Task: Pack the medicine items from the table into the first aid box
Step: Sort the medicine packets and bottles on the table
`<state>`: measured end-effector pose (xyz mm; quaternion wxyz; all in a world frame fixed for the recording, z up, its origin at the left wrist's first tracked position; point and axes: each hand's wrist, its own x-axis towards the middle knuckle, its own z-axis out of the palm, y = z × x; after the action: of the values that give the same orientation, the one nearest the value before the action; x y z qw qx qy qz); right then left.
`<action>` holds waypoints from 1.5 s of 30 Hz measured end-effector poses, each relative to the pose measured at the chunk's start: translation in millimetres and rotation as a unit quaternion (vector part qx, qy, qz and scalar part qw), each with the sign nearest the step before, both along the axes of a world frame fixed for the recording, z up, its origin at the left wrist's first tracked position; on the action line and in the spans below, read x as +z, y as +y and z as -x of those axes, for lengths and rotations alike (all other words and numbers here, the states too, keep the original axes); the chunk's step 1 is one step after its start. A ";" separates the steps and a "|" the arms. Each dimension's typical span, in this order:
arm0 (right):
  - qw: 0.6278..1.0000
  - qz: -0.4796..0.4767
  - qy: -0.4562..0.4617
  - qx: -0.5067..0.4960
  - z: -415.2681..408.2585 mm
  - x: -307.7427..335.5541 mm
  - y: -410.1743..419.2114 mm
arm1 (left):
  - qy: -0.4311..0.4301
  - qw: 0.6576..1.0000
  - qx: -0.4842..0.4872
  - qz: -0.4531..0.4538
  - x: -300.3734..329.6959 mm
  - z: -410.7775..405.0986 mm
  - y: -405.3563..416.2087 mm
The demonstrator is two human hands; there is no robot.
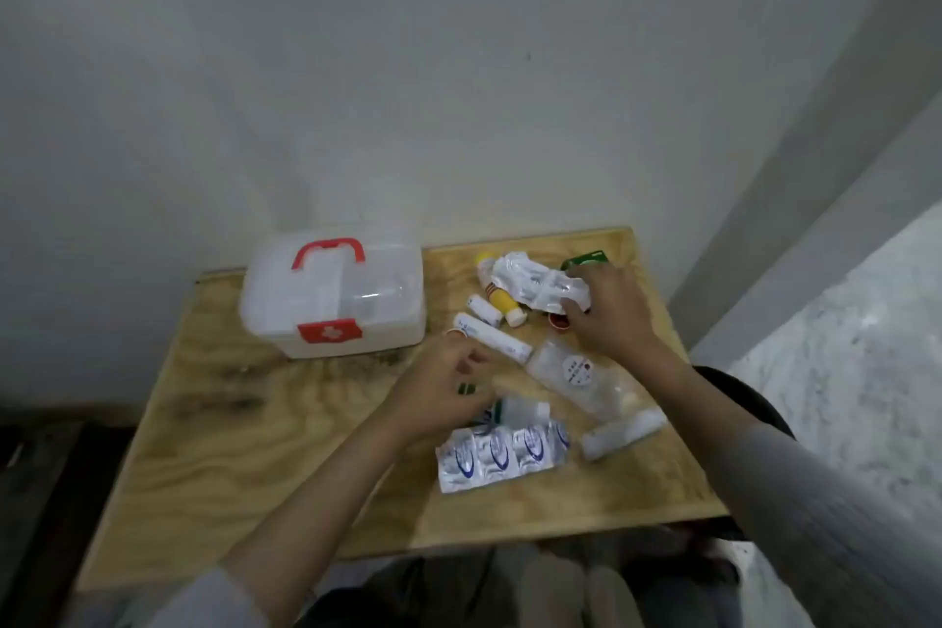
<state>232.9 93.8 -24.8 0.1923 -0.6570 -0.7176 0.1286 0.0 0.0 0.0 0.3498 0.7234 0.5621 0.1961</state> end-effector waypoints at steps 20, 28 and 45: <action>0.999 0.009 0.033 -0.011 2.1 4.5 -7.0 | 0.043 0.979 0.176 0.099 -38.9 10.9 -43.5; 0.989 -0.031 0.145 -0.015 9.9 17.1 -12.2 | 0.003 0.963 0.214 0.166 -27.4 17.2 -30.8; 0.947 -0.080 0.305 -0.067 4.5 41.7 -37.1 | 0.176 0.967 0.086 0.165 114.9 39.5 9.1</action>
<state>228.5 56.6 16.9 0.4619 -0.6155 -0.5867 0.2521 -39.5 9.1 114.9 0.3416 0.6278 0.6994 0.0002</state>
